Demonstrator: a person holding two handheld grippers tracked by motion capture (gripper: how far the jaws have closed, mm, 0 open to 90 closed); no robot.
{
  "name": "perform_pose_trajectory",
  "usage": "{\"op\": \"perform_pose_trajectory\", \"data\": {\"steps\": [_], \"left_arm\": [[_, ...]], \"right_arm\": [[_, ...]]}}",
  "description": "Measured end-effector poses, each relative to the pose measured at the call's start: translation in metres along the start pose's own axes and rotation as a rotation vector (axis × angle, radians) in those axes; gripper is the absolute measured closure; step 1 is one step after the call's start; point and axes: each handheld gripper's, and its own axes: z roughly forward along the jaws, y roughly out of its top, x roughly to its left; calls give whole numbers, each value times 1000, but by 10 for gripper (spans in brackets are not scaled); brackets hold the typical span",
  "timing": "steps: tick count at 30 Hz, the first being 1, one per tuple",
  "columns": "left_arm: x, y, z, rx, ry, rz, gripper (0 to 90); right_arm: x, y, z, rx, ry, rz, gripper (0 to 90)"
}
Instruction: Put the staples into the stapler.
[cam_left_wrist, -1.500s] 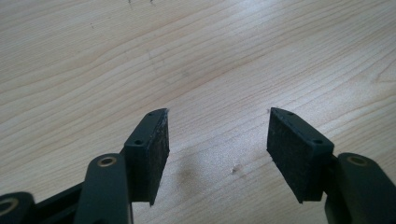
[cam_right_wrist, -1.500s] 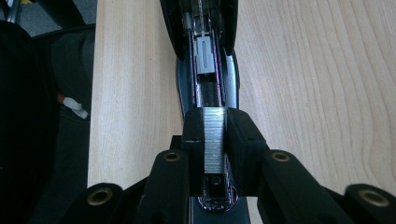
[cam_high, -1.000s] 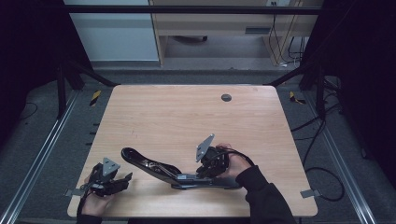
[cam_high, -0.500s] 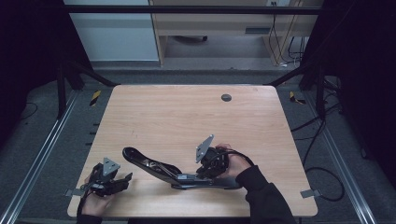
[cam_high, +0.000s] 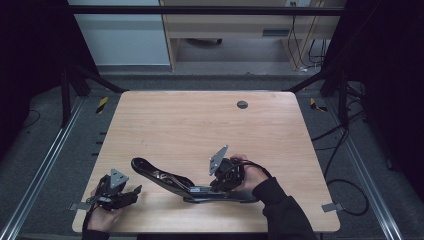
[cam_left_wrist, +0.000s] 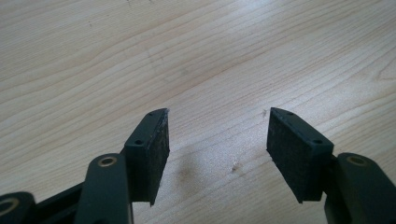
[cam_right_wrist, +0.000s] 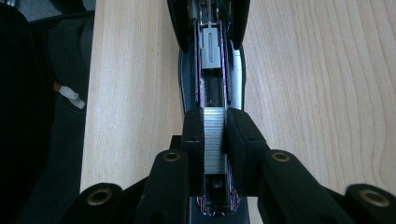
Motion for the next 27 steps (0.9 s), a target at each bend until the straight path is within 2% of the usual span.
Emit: {"op": "perform_pose_trajectory", "data": {"steps": [10,11,23,27], "left_arm": [[0,0,0,2,-1,2,386],[0,0,0,2,-1,2,386],[0,0,0,3,-1,3,386],[0,0,0,3,-1,2,386]], "right_arm": [[-1,0,-1,-10,-7,-2,779],[-1,0,-1,-14,-5,-14,779],[-1,0,2,4,-3,-31,778],[-2,0,1,1,-2,-15,772]]}}
